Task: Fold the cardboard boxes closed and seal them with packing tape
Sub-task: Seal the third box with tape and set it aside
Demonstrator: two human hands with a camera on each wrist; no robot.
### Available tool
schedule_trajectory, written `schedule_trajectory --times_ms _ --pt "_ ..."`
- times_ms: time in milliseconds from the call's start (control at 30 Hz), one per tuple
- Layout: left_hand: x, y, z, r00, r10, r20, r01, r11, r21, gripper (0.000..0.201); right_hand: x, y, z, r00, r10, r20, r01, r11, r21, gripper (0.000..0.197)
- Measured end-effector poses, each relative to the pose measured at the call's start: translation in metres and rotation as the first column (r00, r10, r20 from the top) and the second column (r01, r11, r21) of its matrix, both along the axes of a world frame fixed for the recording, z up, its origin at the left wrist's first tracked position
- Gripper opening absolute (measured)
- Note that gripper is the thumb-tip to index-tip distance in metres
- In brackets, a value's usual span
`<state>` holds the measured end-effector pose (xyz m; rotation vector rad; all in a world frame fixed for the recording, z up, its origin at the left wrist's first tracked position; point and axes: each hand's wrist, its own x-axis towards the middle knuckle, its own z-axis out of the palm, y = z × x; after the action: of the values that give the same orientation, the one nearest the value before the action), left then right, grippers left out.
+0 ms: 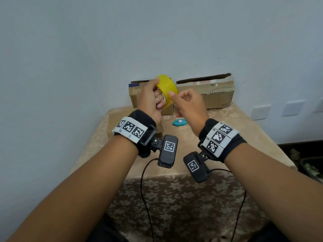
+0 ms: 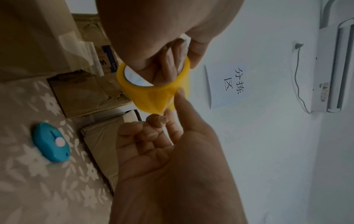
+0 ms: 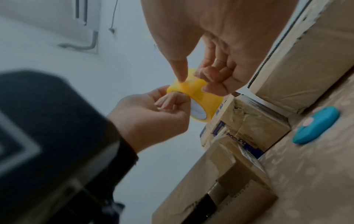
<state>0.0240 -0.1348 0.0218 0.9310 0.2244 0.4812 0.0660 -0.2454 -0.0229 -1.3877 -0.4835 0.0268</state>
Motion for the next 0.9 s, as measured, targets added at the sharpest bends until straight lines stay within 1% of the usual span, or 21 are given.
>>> schedule_trajectory --times_ms 67,200,300,400,567,633,733,767,833,900 --pt "0.0 0.001 0.0 1.0 -0.004 0.012 0.004 1.0 0.0 0.031 0.001 -0.003 0.0 0.998 0.05 -0.032 -0.049 0.999 0.012 0.031" --pt "-0.001 -0.001 -0.001 1.0 0.009 0.01 -0.009 1.0 0.017 0.032 -0.001 -0.009 0.002 0.992 0.127 -0.004 -0.127 0.991 0.028 0.024" --pt "-0.001 0.001 0.0 0.999 0.037 0.014 -0.036 0.999 -0.034 0.031 -0.001 -0.006 0.0 0.989 0.146 -0.014 -0.145 0.988 0.049 0.022" --pt "0.0 0.007 0.001 0.999 0.048 0.016 -0.047 0.994 -0.103 0.028 0.0 -0.005 -0.006 0.991 0.129 -0.024 -0.129 0.992 0.0 0.027" --pt "-0.001 0.005 -0.002 0.998 0.063 0.001 -0.063 0.99 -0.123 0.03 0.002 -0.005 -0.008 0.991 0.124 -0.054 -0.128 0.989 -0.074 0.035" --pt "-0.001 0.005 -0.002 0.998 0.063 0.001 -0.063 0.99 -0.124 0.031 0.003 -0.007 -0.007 0.988 0.13 -0.08 -0.136 0.987 -0.084 0.031" --pt "-0.002 0.005 -0.003 0.997 0.081 0.0 -0.08 0.991 -0.107 0.031 0.003 -0.007 -0.003 0.986 0.141 -0.09 -0.152 0.98 -0.126 0.012" --pt "-0.002 0.005 -0.004 0.996 0.088 -0.002 -0.088 0.991 -0.105 0.031 0.002 -0.008 -0.002 0.986 0.144 -0.081 -0.155 0.976 -0.151 0.009" --pt "-0.003 0.005 0.0 0.995 0.1 0.008 -0.098 0.988 -0.123 0.033 0.002 -0.011 -0.003 0.987 0.145 -0.065 -0.155 0.968 -0.197 0.016" --pt "-0.004 0.009 0.007 0.993 0.111 0.038 -0.103 0.98 -0.168 0.037 0.001 -0.015 -0.005 0.988 0.14 -0.071 -0.153 0.962 -0.226 0.015"
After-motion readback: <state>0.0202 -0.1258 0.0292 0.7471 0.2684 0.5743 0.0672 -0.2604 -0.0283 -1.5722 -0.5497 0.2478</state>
